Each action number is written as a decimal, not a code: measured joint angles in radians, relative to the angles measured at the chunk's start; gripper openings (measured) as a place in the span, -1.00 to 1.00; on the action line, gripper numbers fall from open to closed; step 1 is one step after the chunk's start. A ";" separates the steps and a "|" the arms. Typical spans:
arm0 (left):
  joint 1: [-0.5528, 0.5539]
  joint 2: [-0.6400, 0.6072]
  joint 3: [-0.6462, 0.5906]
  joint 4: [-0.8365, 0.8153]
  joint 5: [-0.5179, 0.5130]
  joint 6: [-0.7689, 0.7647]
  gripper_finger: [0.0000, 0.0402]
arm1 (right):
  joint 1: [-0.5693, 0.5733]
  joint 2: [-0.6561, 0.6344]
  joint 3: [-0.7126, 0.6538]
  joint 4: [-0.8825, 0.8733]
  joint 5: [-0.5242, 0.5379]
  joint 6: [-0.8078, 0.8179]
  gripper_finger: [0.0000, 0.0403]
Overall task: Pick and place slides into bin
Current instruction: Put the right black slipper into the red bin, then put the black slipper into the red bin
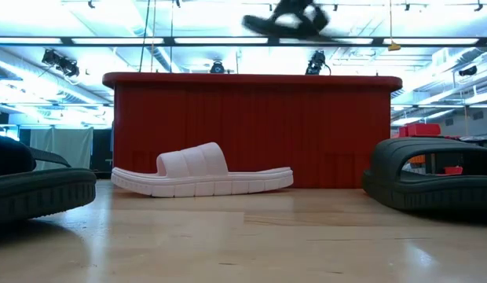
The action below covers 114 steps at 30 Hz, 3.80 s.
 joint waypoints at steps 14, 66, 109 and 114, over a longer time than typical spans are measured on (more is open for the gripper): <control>0.000 0.000 0.000 0.004 0.000 0.000 -0.89 | -0.278 0.375 -0.003 0.137 -0.127 0.249 -0.99; 0.000 0.000 0.000 0.001 0.000 -0.026 -0.94 | -0.404 0.591 -0.001 0.241 -0.250 -0.065 -0.30; -0.058 0.346 0.000 -1.159 -0.092 -0.580 0.00 | 0.502 -0.115 -0.001 0.088 -0.294 -0.540 -0.32; -0.092 0.410 0.000 -1.168 0.014 -0.575 0.09 | 0.523 -0.088 -0.001 0.056 -0.292 -0.540 -0.32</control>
